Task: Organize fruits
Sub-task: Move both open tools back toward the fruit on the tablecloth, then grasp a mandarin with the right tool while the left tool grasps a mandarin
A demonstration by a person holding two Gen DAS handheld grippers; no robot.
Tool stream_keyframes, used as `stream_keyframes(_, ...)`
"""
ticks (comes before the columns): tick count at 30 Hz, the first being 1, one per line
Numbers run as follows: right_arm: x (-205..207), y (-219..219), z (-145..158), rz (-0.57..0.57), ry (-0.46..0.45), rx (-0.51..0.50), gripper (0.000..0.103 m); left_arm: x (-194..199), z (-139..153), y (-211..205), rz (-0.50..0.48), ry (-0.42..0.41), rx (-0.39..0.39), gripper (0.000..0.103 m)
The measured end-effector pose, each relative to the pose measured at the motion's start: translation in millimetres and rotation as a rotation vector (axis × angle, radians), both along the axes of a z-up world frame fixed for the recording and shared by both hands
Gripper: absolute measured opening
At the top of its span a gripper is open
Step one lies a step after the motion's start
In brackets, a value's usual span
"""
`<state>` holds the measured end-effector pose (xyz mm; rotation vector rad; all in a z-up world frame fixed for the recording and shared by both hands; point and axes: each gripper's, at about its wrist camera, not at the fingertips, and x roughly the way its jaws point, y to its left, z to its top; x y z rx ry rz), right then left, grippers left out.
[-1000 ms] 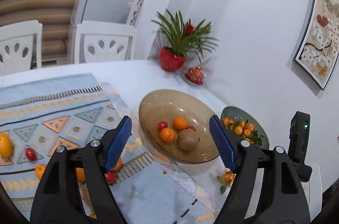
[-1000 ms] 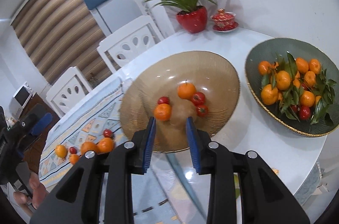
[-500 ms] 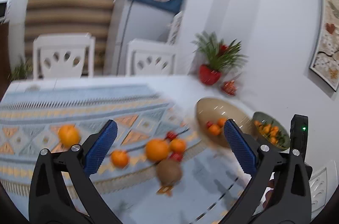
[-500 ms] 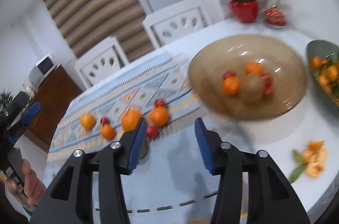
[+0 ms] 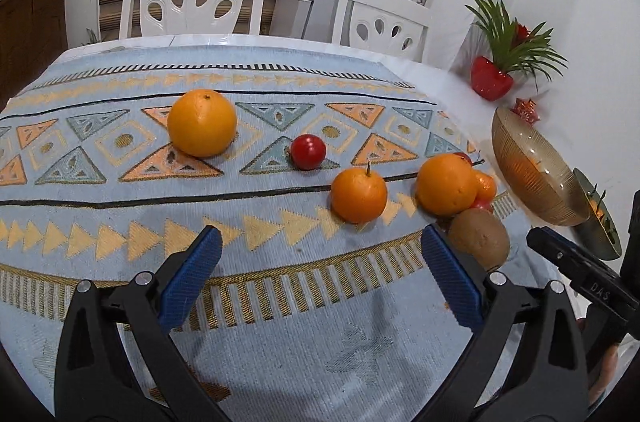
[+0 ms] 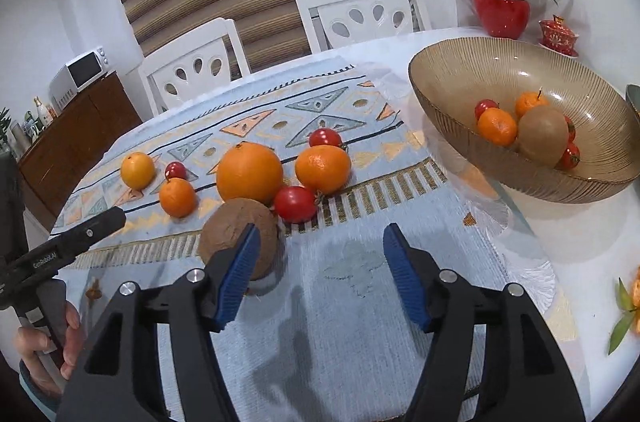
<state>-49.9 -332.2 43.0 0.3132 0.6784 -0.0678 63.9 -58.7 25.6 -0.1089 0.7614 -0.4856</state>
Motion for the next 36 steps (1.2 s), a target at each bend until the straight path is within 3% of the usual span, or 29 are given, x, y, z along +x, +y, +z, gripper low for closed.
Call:
stream_keyframes(4,3,-1,-4,-0.017,0.019,-0.002,0.064,-3,-5,-2,0.025,0.016,0.025,0.1)
stream_keyframes(12,2,12,-2,-0.014,0.019,-0.081,0.072,-12,-3,-19,0.017,-0.038,0.133,0.1)
stream_keyframes(20,5,-11,-7,-0.031,0.045,0.044,0.07,-20,3,-29,-0.021,-0.082,0.174,0.1)
stream_keyframes(23,8,-16,-4,-0.02,0.088,0.066,0.063,-19,12,-30,-0.051,-0.036,0.153,0.1)
stream_keyframes(27,11,-16,19,0.006,0.107,0.072,0.063,-10,32,-30,-0.027,0.085,0.177,0.099)
stream_keyframes(30,26,-17,33,0.005,0.117,0.068,0.063,-4,46,-30,-0.055,0.109,0.078,0.099)
stream_keyframes(31,32,-18,34,0.004,0.118,0.063,0.063,-1,46,-34,-0.048,0.094,0.09,0.099)
stream_keyframes(32,41,-19,33,-0.005,0.121,0.052,0.063,3,44,-40,-0.036,0.075,0.119,0.098)
stream_keyframes(35,62,-23,24,-0.007,0.14,0.082,0.063,21,22,-62,-0.064,0.102,0.186,0.071)
stream_keyframes(36,72,-25,17,0.004,0.166,0.112,0.062,26,15,-67,-0.067,0.115,0.189,0.07)
